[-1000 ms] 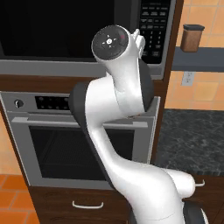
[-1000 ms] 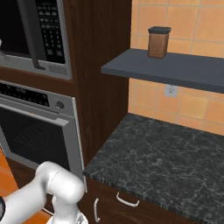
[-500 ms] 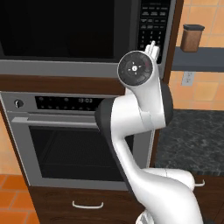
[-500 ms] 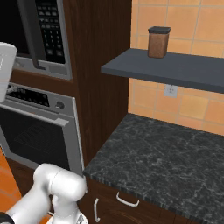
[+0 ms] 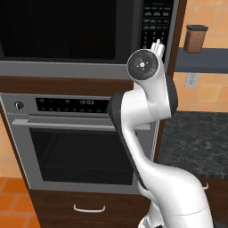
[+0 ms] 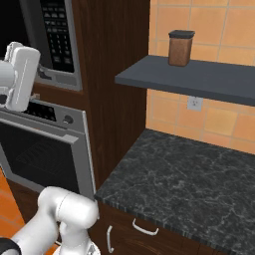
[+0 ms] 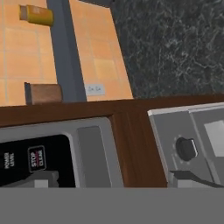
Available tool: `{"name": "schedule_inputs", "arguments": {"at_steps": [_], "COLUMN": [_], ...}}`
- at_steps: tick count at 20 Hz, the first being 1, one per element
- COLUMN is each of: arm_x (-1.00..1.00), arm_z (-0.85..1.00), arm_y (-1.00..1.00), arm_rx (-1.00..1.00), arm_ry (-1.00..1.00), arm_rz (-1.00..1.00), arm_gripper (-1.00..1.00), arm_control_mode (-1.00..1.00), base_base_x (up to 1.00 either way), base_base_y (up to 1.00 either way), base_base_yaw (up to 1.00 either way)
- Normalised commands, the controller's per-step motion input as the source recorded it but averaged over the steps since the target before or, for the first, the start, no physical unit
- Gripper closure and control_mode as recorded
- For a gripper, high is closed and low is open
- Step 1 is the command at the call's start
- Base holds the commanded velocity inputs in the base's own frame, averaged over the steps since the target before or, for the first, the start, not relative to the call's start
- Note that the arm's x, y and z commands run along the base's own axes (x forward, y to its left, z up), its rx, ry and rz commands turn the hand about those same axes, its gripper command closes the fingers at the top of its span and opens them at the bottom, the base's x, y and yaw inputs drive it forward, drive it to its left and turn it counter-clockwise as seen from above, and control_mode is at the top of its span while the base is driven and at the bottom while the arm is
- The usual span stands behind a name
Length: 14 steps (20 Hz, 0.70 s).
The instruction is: Open the microwave, place the bowl with waffle inside the microwave, then close the microwave door and turn it on.
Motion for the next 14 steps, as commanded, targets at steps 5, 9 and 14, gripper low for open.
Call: {"name": "schedule_inputs", "arguments": {"at_steps": [5,9,14], "arm_x": [0.57,0.41,0.25], "arm_z": [0.00,0.00,0.00], "arm_y": [-0.01,0.00,0.00], "arm_rx": [0.00,0.00,0.00], "arm_ry": [0.00,0.00,0.00], "arm_rz": [0.00,0.03,0.07], "arm_gripper": [-1.00,-1.00,-1.00], "arm_control_mode": [-1.00,-1.00,-1.00], "base_base_x": [0.00,0.00,0.00], "base_base_y": [0.00,0.00,0.00], "base_base_yaw": [0.00,0.00,0.00]}}
